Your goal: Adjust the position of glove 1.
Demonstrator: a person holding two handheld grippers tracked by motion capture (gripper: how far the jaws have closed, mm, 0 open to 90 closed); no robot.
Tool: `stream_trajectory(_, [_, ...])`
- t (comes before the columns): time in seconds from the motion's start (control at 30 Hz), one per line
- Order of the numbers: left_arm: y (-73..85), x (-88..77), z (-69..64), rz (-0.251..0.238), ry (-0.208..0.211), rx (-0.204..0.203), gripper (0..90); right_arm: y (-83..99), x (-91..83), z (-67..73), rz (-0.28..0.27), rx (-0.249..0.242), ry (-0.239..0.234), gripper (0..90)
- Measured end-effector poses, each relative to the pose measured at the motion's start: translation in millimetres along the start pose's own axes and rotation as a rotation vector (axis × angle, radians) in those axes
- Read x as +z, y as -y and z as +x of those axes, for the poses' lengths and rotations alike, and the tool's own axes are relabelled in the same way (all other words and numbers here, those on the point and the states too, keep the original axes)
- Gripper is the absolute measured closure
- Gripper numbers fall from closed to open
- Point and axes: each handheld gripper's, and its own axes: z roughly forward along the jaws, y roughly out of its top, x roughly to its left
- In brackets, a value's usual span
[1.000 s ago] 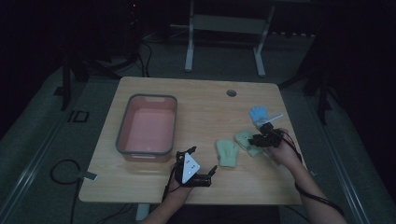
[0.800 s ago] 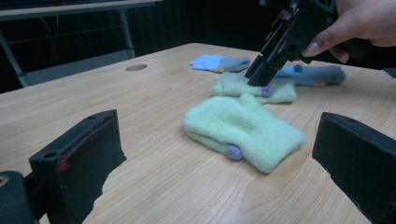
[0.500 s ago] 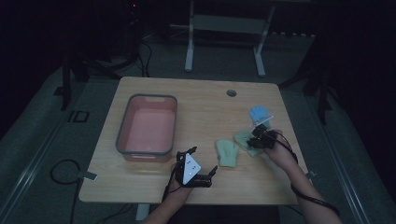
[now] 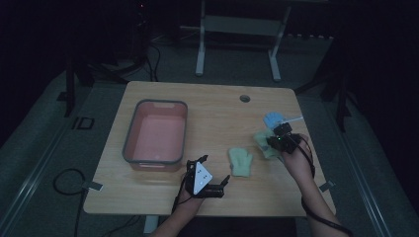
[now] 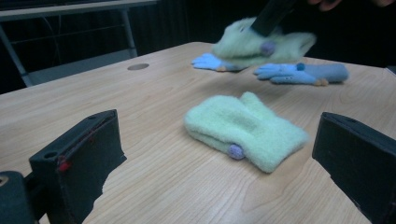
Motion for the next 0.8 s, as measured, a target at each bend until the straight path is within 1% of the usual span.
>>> stream_trajectory(0.03, [0.0, 0.0, 0.0, 0.001, -0.004, -0.001, 1.8, 1.0, -4.9, 3.2, -0.004, 0.007, 0.01, 82.9])
stream_trajectory(0.07, [0.0, 0.2, -0.2, 0.001, -0.006, -0.002, 1.8, 2.3, -9.5, 6.0, -0.008, 0.026, 0.013, 82.9])
stream_trajectory(0.1, [-0.1, 0.1, -0.5, 0.002, -0.009, 0.002, 1.8, 3.5, -12.5, 8.0, -0.008, 0.034, 0.015, 82.9])
stream_trajectory(0.17, [0.0, 0.1, -1.5, 0.0, -0.011, 0.011, 1.8, 8.0, -21.4, 13.4, -0.017, 0.048, 0.048, 82.9])
stream_trajectory(0.23, [-0.3, 0.4, -2.7, 0.004, -0.013, 0.021, 1.8, 14.0, -26.6, 17.4, -0.023, 0.06, 0.077, 82.9])
stream_trajectory(0.3, [-0.4, 0.5, -3.7, 0.007, -0.017, 0.034, 1.8, 21.4, -27.7, 18.8, -0.027, 0.082, 0.087, 82.9])
stream_trajectory(0.37, [-0.4, 0.7, -4.4, 0.006, -0.016, 0.037, 1.8, 29.8, -25.3, 19.0, -0.02, 0.118, 0.095, 82.9])
stream_trajectory(0.43, [-0.6, 0.9, -4.3, 0.009, -0.015, 0.039, 1.8, 38.3, -20.3, 18.2, -0.015, 0.162, 0.08, 82.9])
stream_trajectory(0.47, [-0.6, 1.0, -4.3, 0.009, -0.015, 0.037, 1.8, 42.0, -16.9, 19.1, 0.0, 0.171, 0.08, 82.9])
stream_trajectory(0.5, [-0.5, 0.9, -4.0, 0.009, -0.014, 0.034, 1.8, 45.7, -13.5, 20.0, 0.005, 0.181, 0.078, 82.9])
stream_trajectory(0.53, [-0.5, 0.8, -3.8, 0.009, -0.013, 0.034, 1.8, 50.3, -9.3, 21.7, 0.007, 0.189, 0.086, 82.8])
stream_trajectory(0.57, [-0.5, 0.9, -3.7, 0.008, -0.012, 0.032, 1.8, 52.8, -6.3, 22.7, 0.015, 0.189, 0.088, 82.8])
stream_trajectory(0.63, [-0.6, 1.3, -3.4, 0.01, -0.008, 0.03, 1.8, 58.7, 1.6, 23.8, 0.024, 0.208, 0.083, 82.8])
stream_trajectory(0.7, [-0.8, 1.4, -3.8, 0.013, -0.004, 0.035, 1.8, 61.8, 8.9, 24.8, 0.034, 0.21, 0.091, 82.5])
stream_trajectory(0.73, [-0.8, 1.5, -4.3, 0.014, -0.002, 0.043, 1.8, 63.0, 13.2, 23.9, 0.041, 0.214, 0.084, 82.4])
stream_trajectory(0.77, [-0.9, 1.6, -4.5, 0.015, -0.002, 0.046, 1.8, 65.3, 19.4, 22.1, 0.049, 0.237, 0.081, 82.1])
stream_trajectory(0.8, [-0.9, 1.7, -4.7, 0.016, -0.002, 0.047, 1.8, 66.7, 22.1, 21.6, 0.055, 0.243, 0.082, 81.7])
